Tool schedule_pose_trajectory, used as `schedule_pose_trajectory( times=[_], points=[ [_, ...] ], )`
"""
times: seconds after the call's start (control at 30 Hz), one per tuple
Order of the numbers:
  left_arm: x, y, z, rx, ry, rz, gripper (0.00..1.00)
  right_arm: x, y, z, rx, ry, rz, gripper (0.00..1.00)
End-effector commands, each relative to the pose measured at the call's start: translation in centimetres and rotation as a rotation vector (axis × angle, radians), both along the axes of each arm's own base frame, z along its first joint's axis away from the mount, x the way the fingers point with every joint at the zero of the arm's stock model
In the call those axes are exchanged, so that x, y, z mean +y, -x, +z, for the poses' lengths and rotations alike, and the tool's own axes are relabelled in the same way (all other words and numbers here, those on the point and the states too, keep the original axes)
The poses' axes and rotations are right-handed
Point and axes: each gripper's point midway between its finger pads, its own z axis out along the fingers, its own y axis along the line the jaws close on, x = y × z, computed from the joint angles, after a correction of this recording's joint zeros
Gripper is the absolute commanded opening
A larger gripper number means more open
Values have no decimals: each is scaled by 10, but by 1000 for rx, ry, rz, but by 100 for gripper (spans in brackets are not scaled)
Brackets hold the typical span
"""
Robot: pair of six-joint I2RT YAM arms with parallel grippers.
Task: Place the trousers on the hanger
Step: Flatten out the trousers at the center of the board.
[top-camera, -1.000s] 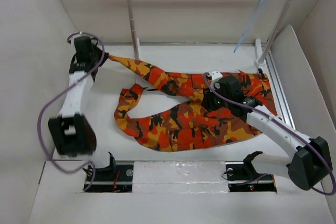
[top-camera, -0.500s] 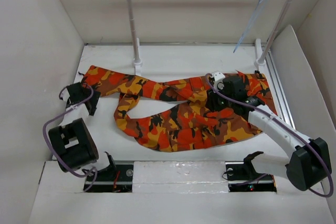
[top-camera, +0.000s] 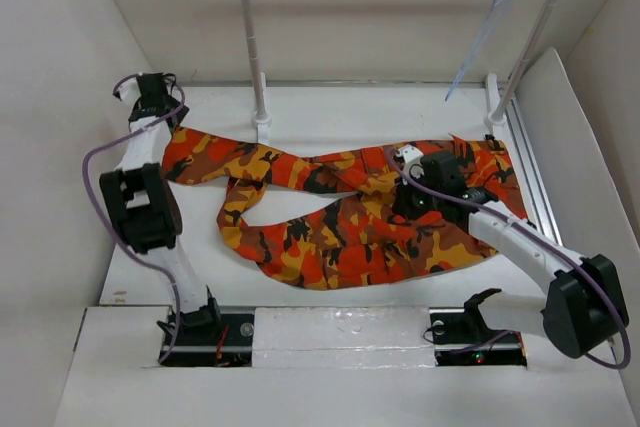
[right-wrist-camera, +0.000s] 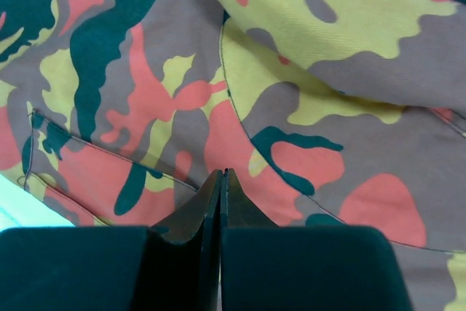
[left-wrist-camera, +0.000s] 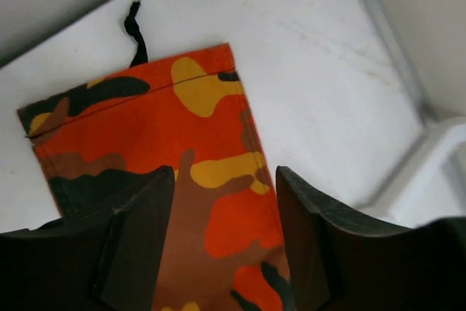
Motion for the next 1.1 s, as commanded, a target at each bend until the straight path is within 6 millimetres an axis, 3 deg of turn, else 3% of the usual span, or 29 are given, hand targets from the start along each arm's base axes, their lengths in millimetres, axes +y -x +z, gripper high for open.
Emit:
schedule_pose_trajectory(
  times=[0.0,0.03,0.07,0.1,0.13,0.17,0.2,0.27,0.3,0.37,0.43,0.47,0.5,0.7,0.93,1.0,1.03,1.07],
  points=[
    [6,5,-26,202,-108,24,53,19,-7,12,-45,-57,58,0],
    [11,1,-48,254,-120,32,51,25,-6,15,-53,-68,78,0],
    [15,-10,-39,245,-130,39,51,29,-5,17,-55,-72,88,0],
    [19,-15,-62,297,-132,45,51,32,-4,18,-54,-74,99,1],
    [24,-22,-56,306,-149,57,51,37,-3,22,-61,-79,114,6],
    [26,-26,-59,318,-158,61,51,38,-4,22,-62,-81,116,19],
    [28,-30,-76,349,-159,57,52,42,-1,22,-61,-82,129,26],
    [27,-44,-69,325,-185,40,54,46,0,22,-62,-88,146,35],
    [24,-49,-76,329,-192,31,55,51,4,19,-47,-95,165,39],
    [22,-62,-70,300,-210,25,56,60,10,15,-17,-116,179,41],
    [24,-69,-85,321,-213,22,56,65,13,9,-2,-114,194,42],
    [26,-75,-77,310,-216,28,56,65,13,6,5,-113,187,42],
    [27,-76,-96,348,-218,28,56,68,16,5,8,-113,198,42],
    [23,-76,-127,401,-224,13,56,70,15,-2,25,-104,203,43],
    [20,-78,-138,430,-251,-26,49,72,11,-1,29,-87,216,43],
    [21,-74,-132,440,-259,-18,7,68,5,3,13,-62,190,43],
    [22,-73,-129,441,-261,-18,0,64,3,4,-6,-34,205,43],
    [20,-68,-129,452,-258,-26,0,64,1,7,-22,-26,211,43]
  ],
)
